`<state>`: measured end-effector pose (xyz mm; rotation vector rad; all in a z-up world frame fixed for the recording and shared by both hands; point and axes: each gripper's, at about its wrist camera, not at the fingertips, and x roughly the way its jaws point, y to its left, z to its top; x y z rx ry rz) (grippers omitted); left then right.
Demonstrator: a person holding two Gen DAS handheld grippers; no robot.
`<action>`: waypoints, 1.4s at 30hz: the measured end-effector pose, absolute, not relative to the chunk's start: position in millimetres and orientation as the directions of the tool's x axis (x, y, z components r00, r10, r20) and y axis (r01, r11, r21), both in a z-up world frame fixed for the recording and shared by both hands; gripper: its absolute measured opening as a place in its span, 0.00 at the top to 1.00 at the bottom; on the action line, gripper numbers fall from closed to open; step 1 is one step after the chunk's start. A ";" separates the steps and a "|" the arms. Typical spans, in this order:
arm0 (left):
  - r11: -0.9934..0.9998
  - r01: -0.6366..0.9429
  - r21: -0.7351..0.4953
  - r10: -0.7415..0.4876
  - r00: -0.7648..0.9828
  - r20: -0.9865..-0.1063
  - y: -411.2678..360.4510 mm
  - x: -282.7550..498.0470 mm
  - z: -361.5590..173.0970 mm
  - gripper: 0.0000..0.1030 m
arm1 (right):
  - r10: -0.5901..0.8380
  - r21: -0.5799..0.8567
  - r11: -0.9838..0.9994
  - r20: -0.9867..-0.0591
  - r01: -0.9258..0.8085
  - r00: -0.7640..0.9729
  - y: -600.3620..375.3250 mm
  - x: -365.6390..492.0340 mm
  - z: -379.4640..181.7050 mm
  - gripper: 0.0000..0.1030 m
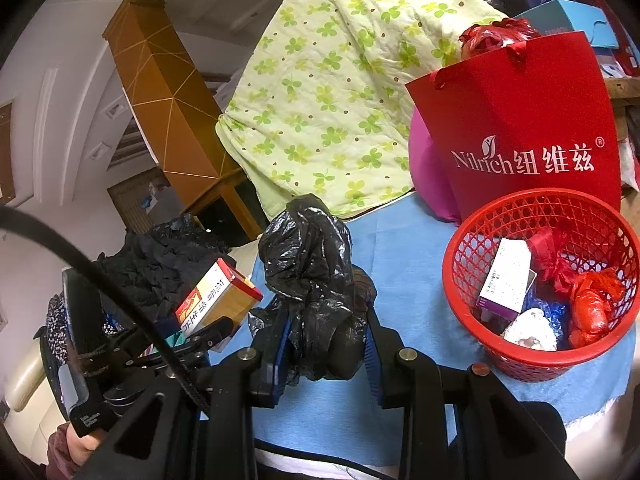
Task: Collect trash
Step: 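Carry the black bag with the right tool while the left tool carries the medicine box toward the basket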
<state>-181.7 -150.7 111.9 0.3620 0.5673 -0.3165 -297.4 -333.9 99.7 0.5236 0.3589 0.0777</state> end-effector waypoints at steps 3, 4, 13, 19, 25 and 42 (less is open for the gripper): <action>0.886 0.392 0.247 -0.192 0.797 -0.573 -152.9 -182.6 110.8 0.40 | 0.163 0.505 0.863 -0.313 0.019 0.936 -334.3 -298.5 99.6 0.67; 0.885 0.394 0.248 -0.194 0.796 -0.573 -152.2 -183.0 110.6 0.40 | 0.159 0.504 0.863 -0.313 0.022 0.936 -334.0 -299.1 99.9 0.67; 0.879 0.405 0.251 -0.200 0.791 -0.578 -157.8 -186.0 109.1 0.40 | 0.152 0.512 0.858 -0.308 0.029 0.939 -335.5 -305.7 99.5 0.67; 0.874 0.415 0.255 -0.206 0.789 -0.579 -162.5 -187.8 108.7 0.40 | 0.145 0.517 0.855 -0.304 0.035 0.942 -338.6 -308.3 98.7 0.67; 0.867 0.425 0.261 -0.212 0.787 -0.579 -166.1 -188.9 109.4 0.40 | 0.141 0.523 0.851 -0.299 0.039 0.944 -341.5 -312.4 98.3 0.67; 0.852 0.446 0.274 -0.223 0.783 -0.581 -175.3 -193.1 110.1 0.40 | 0.122 0.536 0.842 -0.294 0.058 0.948 -350.6 -322.6 97.5 0.67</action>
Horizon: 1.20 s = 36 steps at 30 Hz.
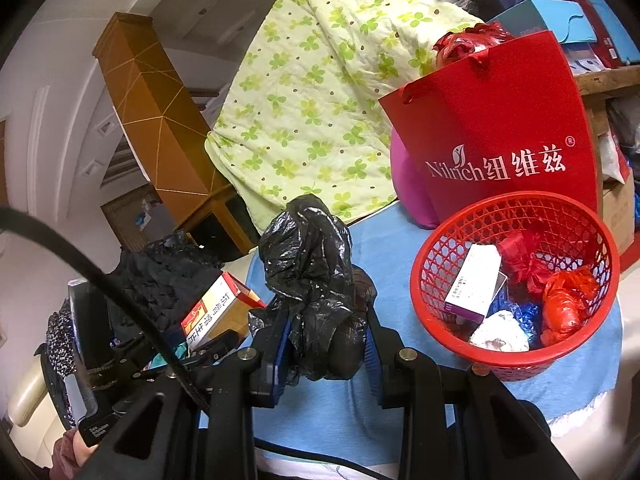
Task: Collect trash
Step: 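Carry the black bag with the right tool while the left tool carries the medicine box toward the basket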
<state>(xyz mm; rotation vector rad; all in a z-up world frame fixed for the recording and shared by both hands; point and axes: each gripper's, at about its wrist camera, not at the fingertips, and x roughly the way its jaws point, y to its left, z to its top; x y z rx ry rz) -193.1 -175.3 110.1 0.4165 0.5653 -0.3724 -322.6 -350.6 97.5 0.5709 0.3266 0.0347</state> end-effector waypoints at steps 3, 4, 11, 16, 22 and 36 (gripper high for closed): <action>0.849 0.451 0.276 -0.225 0.781 -0.583 -177.6 -194.1 110.0 0.40 | 0.118 0.538 0.841 -0.294 0.062 0.948 -352.3 -323.4 96.9 0.67; 0.848 0.452 0.278 -0.225 0.781 -0.583 -178.7 -194.5 109.9 0.40 | 0.119 0.540 0.839 -0.293 0.061 0.949 -353.4 -323.9 96.6 0.67; 0.842 0.461 0.281 -0.230 0.777 -0.586 -184.5 -196.0 109.9 0.40 | 0.110 0.542 0.837 -0.292 0.070 0.950 -357.9 -327.5 96.7 0.67; 0.839 0.466 0.281 -0.234 0.775 -0.587 -187.7 -197.5 109.9 0.40 | 0.103 0.545 0.835 -0.291 0.076 0.951 -358.0 -331.1 96.5 0.67; 0.838 0.470 0.278 -0.237 0.772 -0.590 -189.8 -197.7 109.5 0.40 | 0.099 0.550 0.831 -0.292 0.082 0.951 -360.8 -334.1 95.5 0.67; 0.827 0.485 0.284 -0.242 0.763 -0.599 -196.3 -200.0 104.9 0.40 | 0.090 0.557 0.825 -0.300 0.098 0.950 -366.5 -336.9 92.9 0.67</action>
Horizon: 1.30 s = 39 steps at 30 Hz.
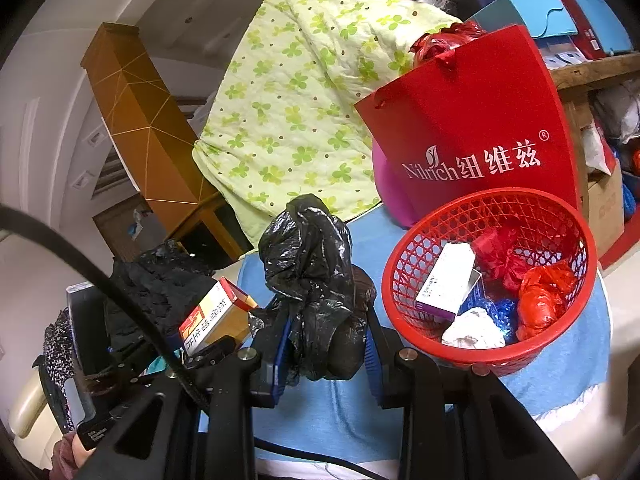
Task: Collect trash
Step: 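Carry the black bag with the right tool while the left tool carries the medicine box toward the basket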
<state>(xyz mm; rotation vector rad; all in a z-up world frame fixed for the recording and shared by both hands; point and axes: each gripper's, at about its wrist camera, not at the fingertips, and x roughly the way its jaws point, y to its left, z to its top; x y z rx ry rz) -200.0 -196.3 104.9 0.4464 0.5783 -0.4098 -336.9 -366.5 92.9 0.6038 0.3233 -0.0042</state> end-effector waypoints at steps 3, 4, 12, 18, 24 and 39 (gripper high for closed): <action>0.824 0.490 0.285 -0.244 0.761 -0.602 -198.0 -201.5 103.8 0.40 | 0.088 0.559 0.823 -0.301 0.101 0.950 -368.7 -337.1 91.6 0.67; 0.823 0.491 0.286 -0.244 0.760 -0.602 -198.6 -201.8 103.5 0.40 | 0.089 0.562 0.821 -0.301 0.101 0.950 -369.5 -337.4 91.3 0.67; 0.814 0.502 0.293 -0.246 0.755 -0.608 -204.0 -202.2 101.1 0.40 | 0.079 0.570 0.814 -0.302 0.114 0.950 -373.3 -341.9 89.4 0.67; 0.807 0.509 0.299 -0.249 0.752 -0.610 -207.5 -201.4 100.4 0.40 | 0.071 0.578 0.807 -0.302 0.123 0.951 -377.3 -344.5 86.2 0.67; 0.800 0.515 0.306 -0.250 0.751 -0.611 -214.6 -205.9 98.8 0.40 | 0.062 0.583 0.802 -0.303 0.134 0.951 -382.9 -347.7 82.9 0.67; 0.772 0.542 0.332 -0.258 0.744 -0.616 -229.1 -212.6 96.3 0.40 | 0.042 0.608 0.778 -0.299 0.157 0.953 -400.1 -356.2 74.5 0.67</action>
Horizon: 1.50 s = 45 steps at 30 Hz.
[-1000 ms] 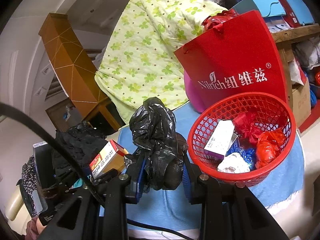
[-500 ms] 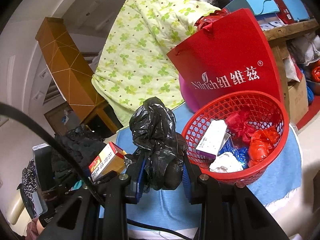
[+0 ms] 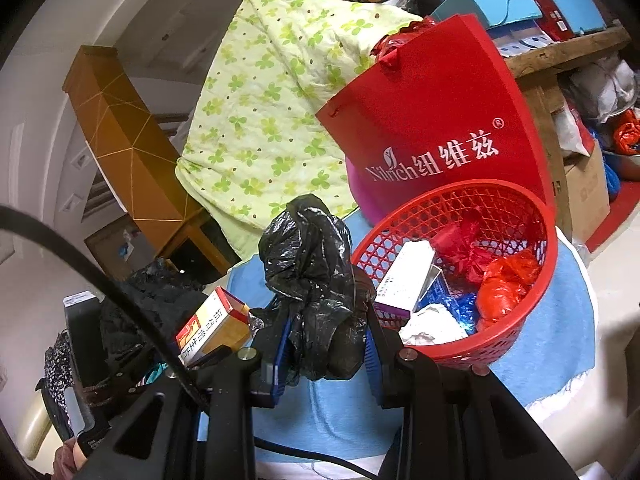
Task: Collect trash
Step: 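Carry the black bag with the right tool while the left tool carries the medicine box toward the basket, then open the right tool over the basket while the left tool releases the medicine box into it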
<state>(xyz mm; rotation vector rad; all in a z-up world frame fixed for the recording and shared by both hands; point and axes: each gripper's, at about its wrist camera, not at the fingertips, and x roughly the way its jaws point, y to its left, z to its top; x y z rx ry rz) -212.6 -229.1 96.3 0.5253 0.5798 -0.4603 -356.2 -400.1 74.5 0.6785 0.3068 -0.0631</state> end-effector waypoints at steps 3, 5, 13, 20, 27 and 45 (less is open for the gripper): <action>0.766 0.548 0.336 -0.260 0.742 -0.618 -232.8 -213.7 95.8 0.40 | 0.036 0.611 0.775 -0.300 0.163 0.953 -403.9 -358.1 73.0 0.67; 0.762 0.552 0.339 -0.262 0.741 -0.618 -235.5 -214.8 95.3 0.40 | 0.033 0.613 0.772 -0.300 0.166 0.953 -406.1 -359.5 72.3 0.67; 0.744 0.573 0.344 -0.273 0.730 -0.626 -247.2 -219.0 94.0 0.40 | 0.016 0.619 0.763 -0.302 0.184 0.953 -414.8 -364.5 67.9 0.67; 0.722 0.594 0.354 -0.289 0.724 -0.626 -258.9 -223.0 94.8 0.40 | -0.016 0.624 0.751 -0.308 0.215 0.951 -428.9 -373.1 63.1 0.67; 0.689 0.638 0.344 -0.346 0.707 -0.617 -278.2 -229.7 99.7 0.41 | -0.052 0.639 0.727 -0.313 0.251 0.948 -446.7 -383.6 57.0 0.67; 0.730 0.638 0.243 -0.318 0.633 -0.706 -258.1 -192.5 66.6 0.41 | -0.126 0.578 0.743 -0.374 0.337 0.919 -462.2 -347.3 63.3 0.54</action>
